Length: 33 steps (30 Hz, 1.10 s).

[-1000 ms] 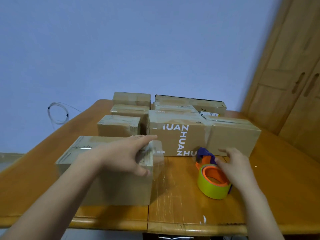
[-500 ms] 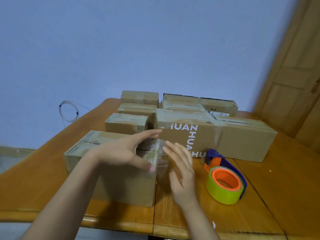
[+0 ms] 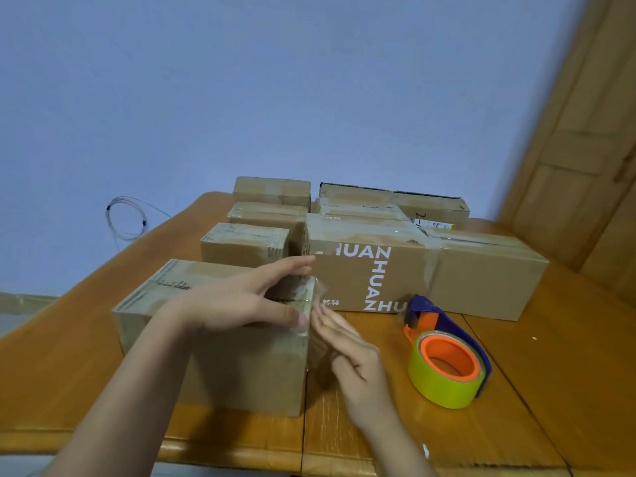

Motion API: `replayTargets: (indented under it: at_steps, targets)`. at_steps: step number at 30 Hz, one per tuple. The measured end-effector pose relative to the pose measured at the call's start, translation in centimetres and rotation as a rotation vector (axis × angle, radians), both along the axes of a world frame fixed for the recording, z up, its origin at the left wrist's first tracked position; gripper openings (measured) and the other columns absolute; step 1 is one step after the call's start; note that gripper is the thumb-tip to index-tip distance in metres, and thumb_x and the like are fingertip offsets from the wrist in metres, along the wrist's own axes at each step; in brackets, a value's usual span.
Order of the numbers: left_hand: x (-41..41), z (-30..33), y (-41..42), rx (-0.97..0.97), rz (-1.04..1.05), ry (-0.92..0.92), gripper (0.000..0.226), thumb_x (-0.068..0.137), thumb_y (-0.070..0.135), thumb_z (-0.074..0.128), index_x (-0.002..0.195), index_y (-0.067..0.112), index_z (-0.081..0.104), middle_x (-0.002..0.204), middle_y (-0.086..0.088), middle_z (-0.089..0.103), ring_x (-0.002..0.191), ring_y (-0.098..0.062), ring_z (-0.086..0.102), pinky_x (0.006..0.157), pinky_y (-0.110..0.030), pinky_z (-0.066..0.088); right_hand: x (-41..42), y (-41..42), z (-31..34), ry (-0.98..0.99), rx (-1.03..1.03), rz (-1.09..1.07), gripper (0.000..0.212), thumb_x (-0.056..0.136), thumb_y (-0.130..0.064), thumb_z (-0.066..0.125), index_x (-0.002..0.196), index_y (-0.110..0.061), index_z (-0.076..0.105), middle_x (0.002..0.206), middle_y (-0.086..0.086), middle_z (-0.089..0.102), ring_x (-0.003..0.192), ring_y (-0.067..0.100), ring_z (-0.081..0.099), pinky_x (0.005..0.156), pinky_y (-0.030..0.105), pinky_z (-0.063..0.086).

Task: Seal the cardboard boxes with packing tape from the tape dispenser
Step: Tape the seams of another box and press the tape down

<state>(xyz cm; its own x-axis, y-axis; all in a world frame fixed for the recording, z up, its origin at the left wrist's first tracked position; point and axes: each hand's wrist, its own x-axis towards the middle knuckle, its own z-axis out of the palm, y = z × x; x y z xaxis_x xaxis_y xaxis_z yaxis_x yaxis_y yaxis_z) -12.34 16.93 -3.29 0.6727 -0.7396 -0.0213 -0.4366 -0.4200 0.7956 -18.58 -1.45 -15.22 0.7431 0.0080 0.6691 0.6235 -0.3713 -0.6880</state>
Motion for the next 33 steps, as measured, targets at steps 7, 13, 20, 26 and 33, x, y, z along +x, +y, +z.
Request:
replayTargets:
  at_steps: [7, 13, 20, 26, 33]
  targets:
    - [-0.2, 0.4, -0.2, 0.015, 0.055, -0.013, 0.079, 0.077, 0.052, 0.068, 0.144, 0.046, 0.027, 0.138, 0.032, 0.04, 0.121, 0.011, 0.041, 0.089, -0.007, 0.036, 4.2, -0.3, 3.0, 0.072, 0.309, -0.139, 0.043, 0.077, -0.04, 0.054, 0.12, -0.037, 0.056, 0.122, -0.021, 0.056, 0.119, 0.004, 0.05, 0.097, 0.033, 0.043]
    - [0.1, 0.2, -0.2, -0.001, 0.068, -0.029, 0.078, 0.073, 0.056, 0.061, 0.144, 0.044, 0.031, 0.14, 0.031, 0.04, 0.127, 0.012, 0.036, 0.095, -0.009, 0.034, 5.6, 0.2, 3.3, 0.141, 0.323, -0.024, 0.006, 0.082, -0.033, 0.064, 0.084, -0.033, 0.07, 0.091, 0.002, 0.064, 0.091, 0.02, 0.06, 0.083, 0.036, 0.048]
    - [0.0, 0.0, -0.3, 0.001, 0.082, -0.077, 0.074, 0.075, 0.057, 0.057, 0.143, 0.043, 0.033, 0.139, 0.035, 0.038, 0.119, 0.024, 0.032, 0.089, 0.003, 0.032, 5.1, 0.5, 3.2, 0.191, 0.326, -0.121, 0.024, 0.09, -0.002, 0.06, 0.081, -0.023, 0.066, 0.076, -0.013, 0.066, 0.078, 0.005, 0.059, 0.073, 0.017, 0.047]
    - [-0.1, -0.3, -0.7, -0.003, 0.15, -0.099, 0.051, 0.093, 0.042, 0.054, 0.14, 0.047, 0.035, 0.131, 0.04, 0.04, 0.104, 0.03, 0.036, 0.076, 0.007, 0.033, 4.9, 1.7, 2.3, -0.081, 0.141, -0.388, 0.015, 0.088, 0.0, 0.062, 0.085, -0.013, 0.068, 0.078, -0.008, 0.059, 0.077, 0.004, 0.056, 0.067, 0.01, 0.041]
    - [-0.4, -0.2, -1.3, 0.028, 0.199, -0.181, 0.045, 0.098, 0.033, 0.05, 0.14, 0.042, 0.038, 0.129, 0.03, 0.046, 0.092, 0.029, 0.043, 0.07, 0.007, 0.034, 4.4, 1.7, 2.1, -0.071, 0.169, -0.276, 0.015, 0.09, -0.006, 0.057, 0.097, -0.01, 0.07, 0.086, -0.005, 0.06, 0.085, 0.008, 0.059, 0.073, 0.017, 0.046]
